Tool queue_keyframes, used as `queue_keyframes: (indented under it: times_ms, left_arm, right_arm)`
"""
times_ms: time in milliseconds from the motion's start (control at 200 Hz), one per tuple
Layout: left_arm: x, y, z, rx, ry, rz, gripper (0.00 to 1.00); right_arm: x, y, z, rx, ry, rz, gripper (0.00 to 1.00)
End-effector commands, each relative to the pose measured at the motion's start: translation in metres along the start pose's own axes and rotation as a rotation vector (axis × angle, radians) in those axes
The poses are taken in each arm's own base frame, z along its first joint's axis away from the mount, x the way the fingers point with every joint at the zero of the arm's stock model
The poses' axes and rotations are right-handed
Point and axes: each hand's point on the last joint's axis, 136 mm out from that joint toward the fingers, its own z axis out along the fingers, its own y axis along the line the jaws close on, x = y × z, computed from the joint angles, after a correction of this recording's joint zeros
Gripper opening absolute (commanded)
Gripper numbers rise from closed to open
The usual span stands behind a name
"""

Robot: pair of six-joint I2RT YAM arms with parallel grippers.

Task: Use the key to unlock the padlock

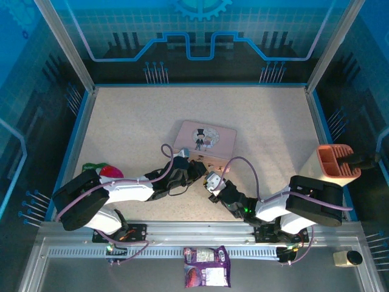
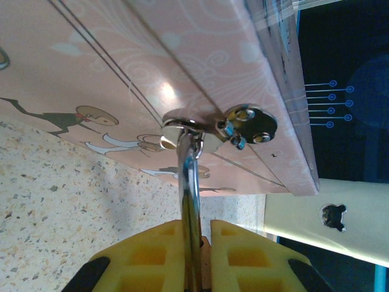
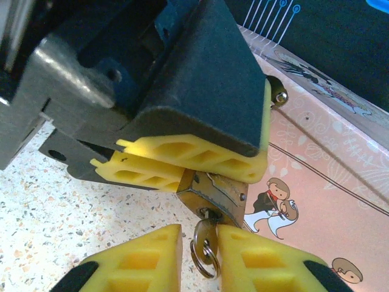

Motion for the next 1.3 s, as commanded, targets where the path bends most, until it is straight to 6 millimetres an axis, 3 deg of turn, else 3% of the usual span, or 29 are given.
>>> queue_keyframes:
  times_ms: [0,365,565,841,1021,1141,1291]
  left_arm:
    - [0.001,-0.041,-0.007,0.129,0.003,0.017,0.00]
    - [0.023,-0.039,0.000,0.111,0.041,0.062,0.00]
    - [0.031,-0.038,0.005,0.112,0.060,0.070,0.00]
    - [0.029,-0.031,0.009,0.082,0.045,0.088,0.00]
    - [0.016,-0.017,0.008,0.011,0.010,0.117,0.20]
    - [0.001,-0.002,0.002,-0.090,-0.041,0.164,0.39]
    - [-0.011,0.011,-0.003,-0.121,-0.078,0.164,0.45]
  right_arm:
    - [-0.015,-0.004,0.001,0.007,-0.054,0.067,0.22]
    - [-0.020,-0.015,-0.002,0.019,-0.045,0.198,0.10]
    - [-0.010,-0.023,-0.001,0.011,0.004,0.430,0.00]
    - [0.005,-0.010,-0.001,-0.042,0.069,0.684,0.00]
    - [0.034,0.002,-0.002,-0.037,0.182,0.718,0.00]
    - [0.051,0.009,-0.005,-0.033,0.217,0.749,0.00]
    - [0.059,0.016,-0.004,-0.044,0.225,0.778,0.00]
